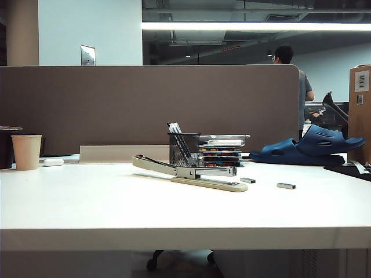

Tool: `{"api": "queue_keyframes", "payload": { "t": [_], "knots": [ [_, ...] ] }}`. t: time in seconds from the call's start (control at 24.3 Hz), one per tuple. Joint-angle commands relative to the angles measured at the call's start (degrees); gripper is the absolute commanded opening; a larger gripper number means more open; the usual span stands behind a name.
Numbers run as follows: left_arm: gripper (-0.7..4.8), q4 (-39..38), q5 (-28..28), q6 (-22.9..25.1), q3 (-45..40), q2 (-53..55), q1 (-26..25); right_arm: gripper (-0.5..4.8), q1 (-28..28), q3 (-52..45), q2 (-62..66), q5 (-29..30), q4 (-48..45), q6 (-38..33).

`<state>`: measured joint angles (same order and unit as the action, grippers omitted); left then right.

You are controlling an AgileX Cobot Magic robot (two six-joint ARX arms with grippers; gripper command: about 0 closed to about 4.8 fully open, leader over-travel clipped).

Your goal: Pick up a set of staples and put them into the open stapler.

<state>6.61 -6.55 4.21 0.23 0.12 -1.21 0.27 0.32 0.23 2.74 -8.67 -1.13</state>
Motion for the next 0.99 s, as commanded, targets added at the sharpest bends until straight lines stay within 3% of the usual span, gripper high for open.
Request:
{"api": "queue_keyframes", "payload": {
  "t": [0.04, 0.29, 0.53, 0.82, 0.99],
  "knots": [
    [-0.05, 0.61, -2.47, -0.37, 0.61, 0.0, -0.02, -0.09, 0.04, 0.83, -0.35, -0.07, 0.7, -2.21],
    [-0.05, 0.35, -7.67, -0.35, 0.87, 0.0, 0.0, -0.09, 0.04, 4.02, -0.28, -0.09, 4.98, -2.21],
    [-0.05, 0.04, -16.92, -0.55, 1.16, 0.0, 0.0, -0.09, 0.07, 8.39, -0.2, -0.07, 8.15, -2.56],
    [-0.05, -1.05, -20.76, -7.72, 2.03, 0.0, 0.0, -0.09, 0.04, 13.2, -0.13, -0.31, 14.43, -8.07],
    [-0.05, -2.36, -25.27, -8.85, 5.18, 0.0, 0.0, -0.09, 0.04, 17.81, -0.09, -0.26, 20.92, -9.84]
  ]
}}
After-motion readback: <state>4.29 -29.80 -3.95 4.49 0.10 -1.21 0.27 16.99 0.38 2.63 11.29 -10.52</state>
